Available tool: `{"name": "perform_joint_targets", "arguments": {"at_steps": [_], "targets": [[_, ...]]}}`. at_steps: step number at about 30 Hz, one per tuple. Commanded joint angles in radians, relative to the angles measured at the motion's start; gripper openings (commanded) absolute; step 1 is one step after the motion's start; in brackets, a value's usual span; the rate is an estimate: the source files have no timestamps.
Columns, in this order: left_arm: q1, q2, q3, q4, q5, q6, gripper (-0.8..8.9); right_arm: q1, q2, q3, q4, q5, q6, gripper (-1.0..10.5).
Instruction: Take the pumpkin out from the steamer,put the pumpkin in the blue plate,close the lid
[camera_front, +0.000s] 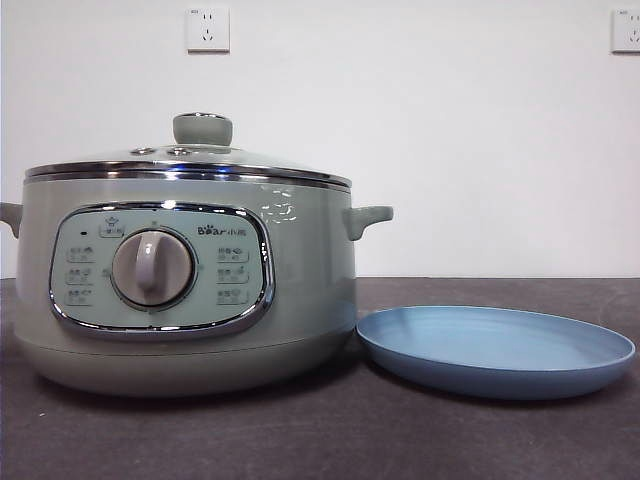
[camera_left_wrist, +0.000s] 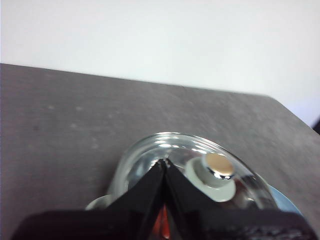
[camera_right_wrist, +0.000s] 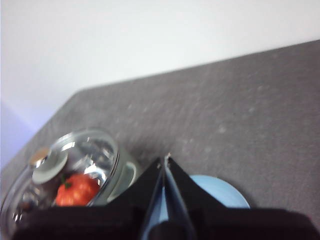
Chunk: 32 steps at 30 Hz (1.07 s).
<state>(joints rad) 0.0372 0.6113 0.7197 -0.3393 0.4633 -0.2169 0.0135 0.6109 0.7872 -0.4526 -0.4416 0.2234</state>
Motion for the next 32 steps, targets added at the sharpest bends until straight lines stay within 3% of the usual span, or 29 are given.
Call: {"name": "perform_joint_targets", "arguments": {"at_steps": [1,4,7,14,24,32], "targets": [[0.002,0.068,0.05,-0.013,0.074,0.038,0.96,0.001,0.074,0.073,-0.056,-0.013,-0.1,2.2],[-0.003,0.129,0.095,-0.02,0.117,0.035,3.04,0.001,0.145,0.131,-0.09,-0.013,-0.121,4.8],[-0.021,0.171,0.129,-0.033,0.117,0.035,3.81,0.001,0.186,0.159,-0.099,-0.014,-0.129,5.1],[-0.138,0.296,0.223,-0.046,0.086,0.05,3.82,0.022,0.213,0.165,-0.099,-0.031,-0.128,5.0],[-0.413,0.533,0.434,-0.213,-0.242,0.199,3.81,0.036,0.214,0.165,-0.107,-0.029,-0.128,5.0],[-0.5,0.677,0.467,-0.216,-0.28,0.204,3.79,0.036,0.214,0.165,-0.119,-0.029,-0.128,5.0]]}}
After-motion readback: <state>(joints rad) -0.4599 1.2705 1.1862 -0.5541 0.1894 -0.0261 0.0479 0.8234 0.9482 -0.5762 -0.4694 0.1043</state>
